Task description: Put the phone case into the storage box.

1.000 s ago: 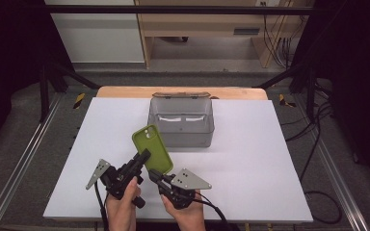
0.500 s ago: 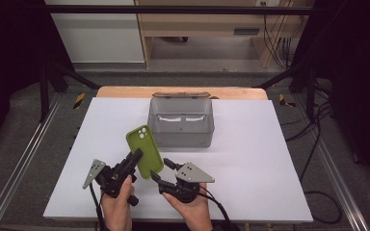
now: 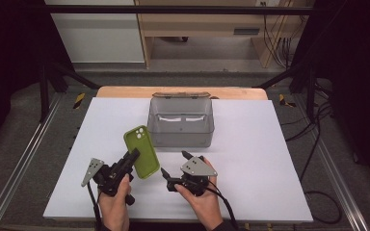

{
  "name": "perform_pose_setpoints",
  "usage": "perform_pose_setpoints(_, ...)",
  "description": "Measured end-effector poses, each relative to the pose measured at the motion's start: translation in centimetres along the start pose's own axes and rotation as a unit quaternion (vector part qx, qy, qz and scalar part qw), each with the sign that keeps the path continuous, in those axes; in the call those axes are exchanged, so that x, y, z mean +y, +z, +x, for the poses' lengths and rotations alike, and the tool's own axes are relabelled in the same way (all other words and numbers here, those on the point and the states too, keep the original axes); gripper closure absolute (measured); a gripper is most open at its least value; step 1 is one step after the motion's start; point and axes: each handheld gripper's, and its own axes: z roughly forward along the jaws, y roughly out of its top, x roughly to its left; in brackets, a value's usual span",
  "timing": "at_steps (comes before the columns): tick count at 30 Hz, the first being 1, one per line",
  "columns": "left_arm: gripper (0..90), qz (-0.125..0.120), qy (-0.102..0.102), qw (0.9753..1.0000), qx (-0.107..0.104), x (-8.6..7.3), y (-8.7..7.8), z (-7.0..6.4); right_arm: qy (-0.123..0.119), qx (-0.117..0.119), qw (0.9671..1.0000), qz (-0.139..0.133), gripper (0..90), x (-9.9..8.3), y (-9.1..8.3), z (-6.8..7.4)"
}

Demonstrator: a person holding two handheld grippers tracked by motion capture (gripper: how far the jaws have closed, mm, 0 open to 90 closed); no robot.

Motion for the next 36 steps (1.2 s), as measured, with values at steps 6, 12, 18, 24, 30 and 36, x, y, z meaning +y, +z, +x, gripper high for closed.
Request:
perform_pose_setpoints(6, 77.8, -0.002, 0.0, 0.9999, 0.014, 0.5, -0.2, 0.8, 0.009, -0.004, 0.9999, 0.01, 12.9, 0.0, -0.3, -1.2)
perform_pose_setpoints(12, 77.8, -0.007, 0.002, 0.9994, 0.033, 1.3, -0.7, 1.7, -0.016, -0.03, 0.9993, -0.013, 15.6, 0.1, -1.4, -2.4)
perform_pose_setpoints(18, 77.8, -0.01, 0.02, 0.9984, 0.052, 1.8, -1.0, 2.3, -0.021, -0.062, 0.9978, -0.005, 7.7, 0.0, -2.3, -4.4)
perform_pose_setpoints(24, 77.8, -0.01, 0.027, 0.9974, 0.066, 2.2, -1.2, 2.8, -0.031, -0.08, 0.9963, -0.004, 5.4, -0.1, -3.0, -5.8)
perform_pose_setpoints(30, 77.8, -0.01, 0.032, 0.9968, 0.072, 2.5, -1.3, 2.9, -0.019, -0.088, 0.9956, -0.025, 4.3, 0.0, -4.4, -7.2)
perform_pose_setpoints(36, 77.8, -0.012, 0.036, 0.9962, 0.078, 2.8, -1.4, 3.1, -0.027, -0.093, 0.9952, -0.013, 3.9, -0.8, -5.8, -8.8)
